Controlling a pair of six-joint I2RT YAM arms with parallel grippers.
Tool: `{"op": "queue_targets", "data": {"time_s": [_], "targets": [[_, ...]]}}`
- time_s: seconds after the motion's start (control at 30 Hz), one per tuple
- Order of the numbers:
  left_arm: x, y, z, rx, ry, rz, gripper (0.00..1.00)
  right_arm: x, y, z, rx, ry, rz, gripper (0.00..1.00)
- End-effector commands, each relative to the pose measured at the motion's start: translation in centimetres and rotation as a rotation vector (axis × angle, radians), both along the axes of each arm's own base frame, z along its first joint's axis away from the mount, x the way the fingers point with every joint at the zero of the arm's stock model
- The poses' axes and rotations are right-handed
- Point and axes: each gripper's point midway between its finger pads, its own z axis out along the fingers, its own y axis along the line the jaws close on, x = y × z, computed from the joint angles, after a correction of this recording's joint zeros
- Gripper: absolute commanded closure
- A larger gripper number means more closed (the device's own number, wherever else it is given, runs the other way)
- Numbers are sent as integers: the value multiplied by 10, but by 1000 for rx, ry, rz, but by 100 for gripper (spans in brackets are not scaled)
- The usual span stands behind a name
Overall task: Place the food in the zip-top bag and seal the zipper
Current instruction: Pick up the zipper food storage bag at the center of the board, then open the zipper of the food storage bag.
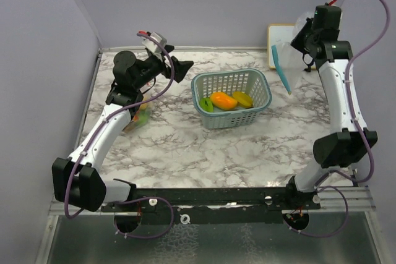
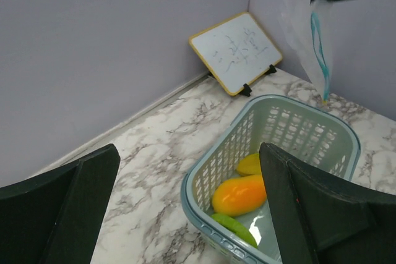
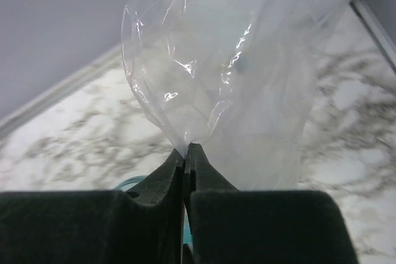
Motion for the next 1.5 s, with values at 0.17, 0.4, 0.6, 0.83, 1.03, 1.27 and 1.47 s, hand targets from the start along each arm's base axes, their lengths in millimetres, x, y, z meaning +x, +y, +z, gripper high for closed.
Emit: {"op": "queue_targets", "data": {"time_s": [0.17, 0.4, 0.6, 0.83, 1.03, 1.27, 1.47], "targets": [[0, -54, 20, -19, -122, -153, 2, -44, 157, 124, 584, -308, 767, 98], [-10, -128, 30, -130, -150, -311, 9, -59, 202, 155, 699, -357, 887, 98], [-3, -154, 22, -168, -142, -248, 14, -63, 212, 161, 775, -352, 930, 98], [11, -138, 17, -162, -149, -115, 19, -73, 215, 149, 816, -308, 946, 98], [1, -140, 22, -163, -157, -159, 15, -73, 215, 140, 823, -284, 939, 98], [-7, -150, 10, -133, -105, -277, 95, -72, 218, 138, 840, -270, 961, 98], [5, -127, 20, -130, -21, -220, 100, -57, 204, 129, 581, -286, 924, 47]]}}
